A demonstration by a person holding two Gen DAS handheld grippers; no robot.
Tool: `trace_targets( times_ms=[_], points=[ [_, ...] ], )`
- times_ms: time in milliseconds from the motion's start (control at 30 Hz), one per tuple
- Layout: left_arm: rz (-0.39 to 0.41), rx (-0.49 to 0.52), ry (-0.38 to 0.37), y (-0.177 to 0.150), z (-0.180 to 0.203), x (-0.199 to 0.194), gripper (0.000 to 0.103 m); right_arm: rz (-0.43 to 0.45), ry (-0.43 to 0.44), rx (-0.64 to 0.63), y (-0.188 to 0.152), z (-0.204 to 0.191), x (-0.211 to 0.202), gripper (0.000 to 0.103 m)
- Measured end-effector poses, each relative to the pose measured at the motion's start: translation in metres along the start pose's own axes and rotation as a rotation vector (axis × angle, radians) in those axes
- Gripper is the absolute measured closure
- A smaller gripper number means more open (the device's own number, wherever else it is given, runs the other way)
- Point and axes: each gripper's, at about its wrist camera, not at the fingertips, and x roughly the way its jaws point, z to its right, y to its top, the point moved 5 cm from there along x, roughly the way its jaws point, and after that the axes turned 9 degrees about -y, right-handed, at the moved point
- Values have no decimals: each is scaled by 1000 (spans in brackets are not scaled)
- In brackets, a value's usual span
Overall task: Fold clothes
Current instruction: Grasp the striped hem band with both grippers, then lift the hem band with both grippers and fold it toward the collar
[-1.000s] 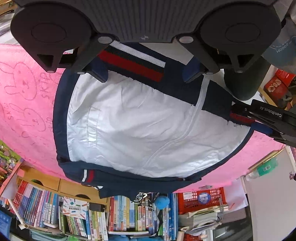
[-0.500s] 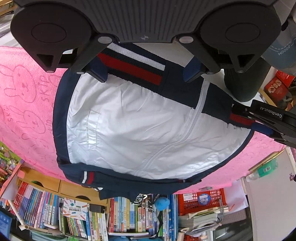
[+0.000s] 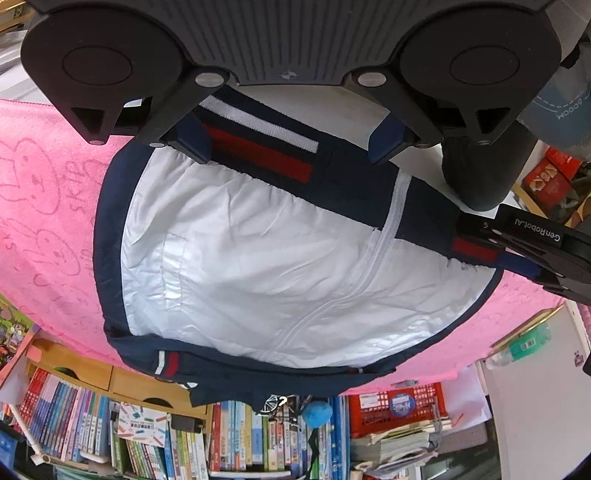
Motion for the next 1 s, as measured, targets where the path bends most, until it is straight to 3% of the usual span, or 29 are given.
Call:
trace_targets(
  times_ms=[300, 500, 633, 767, 833, 1000],
  points=[
    [-1, 4, 7, -1, -1, 0, 20, 13, 0, -7, 0, 3, -2, 11],
    [74, 119, -5, -22, -21, -13, 17, 23, 25, -19, -14, 31, -14, 11],
    [61, 8, -51, -32, -50, -14, 17, 17, 46, 70, -20, 58, -11, 11],
    [103, -246, -173, -41, -83, -9, 17, -18, 105, 226, -23, 78, 5, 12],
    [141, -326, -257, -43, -90, -5, 17, -38, 140, 300, -25, 84, 15, 13],
    [167, -350, -294, -43, -84, 14, 16, -50, 204, 411, -25, 90, 35, 14]
  ],
)
